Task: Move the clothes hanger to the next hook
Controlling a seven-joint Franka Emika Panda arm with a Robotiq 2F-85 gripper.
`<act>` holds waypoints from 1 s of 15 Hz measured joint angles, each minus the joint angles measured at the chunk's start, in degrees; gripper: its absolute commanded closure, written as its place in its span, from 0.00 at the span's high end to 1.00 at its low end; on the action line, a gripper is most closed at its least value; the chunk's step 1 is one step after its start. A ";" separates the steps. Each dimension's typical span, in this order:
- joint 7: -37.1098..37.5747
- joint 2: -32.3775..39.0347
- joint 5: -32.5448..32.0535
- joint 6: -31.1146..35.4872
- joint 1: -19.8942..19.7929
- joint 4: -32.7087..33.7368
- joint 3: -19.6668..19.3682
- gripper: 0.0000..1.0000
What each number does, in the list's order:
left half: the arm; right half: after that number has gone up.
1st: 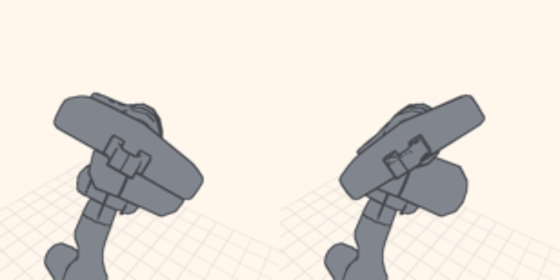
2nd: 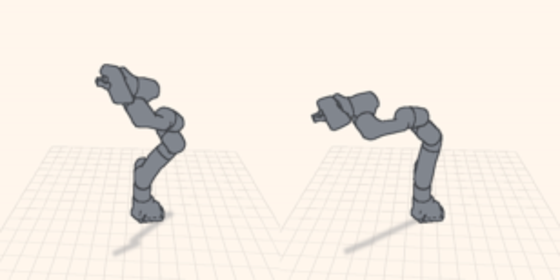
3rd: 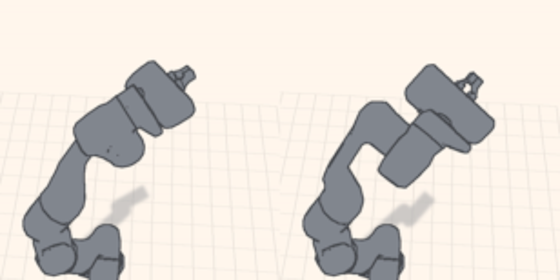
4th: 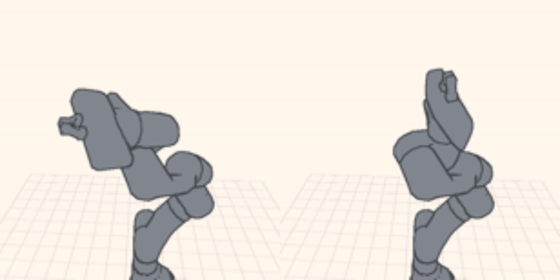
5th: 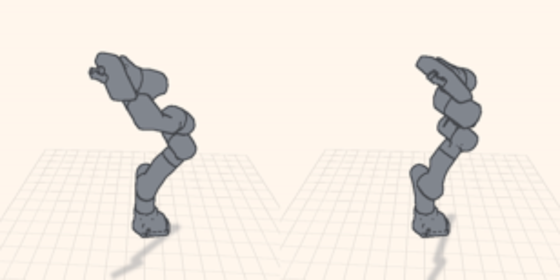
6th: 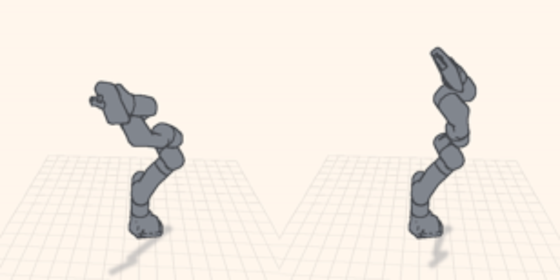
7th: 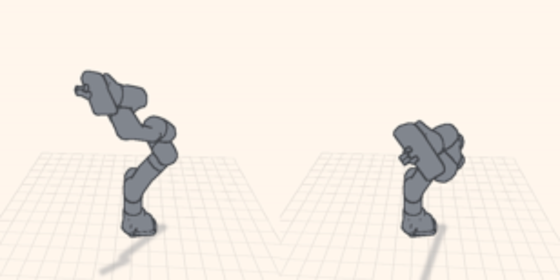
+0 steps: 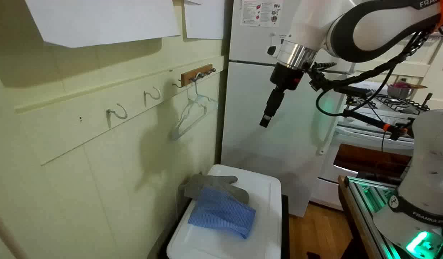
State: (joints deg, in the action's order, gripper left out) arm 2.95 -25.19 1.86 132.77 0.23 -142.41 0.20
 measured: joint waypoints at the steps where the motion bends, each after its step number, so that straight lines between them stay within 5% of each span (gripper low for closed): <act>1: 0.00 0.00 0.00 0.00 0.00 0.00 0.00 1.00; 9: 1.71 0.23 -1.21 1.59 -0.81 -0.02 0.39 1.00; 15: 14.12 8.27 -14.11 20.52 -8.64 0.38 4.62 1.00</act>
State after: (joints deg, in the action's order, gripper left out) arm 17.07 -16.92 -12.25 153.29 -8.41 -142.04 4.82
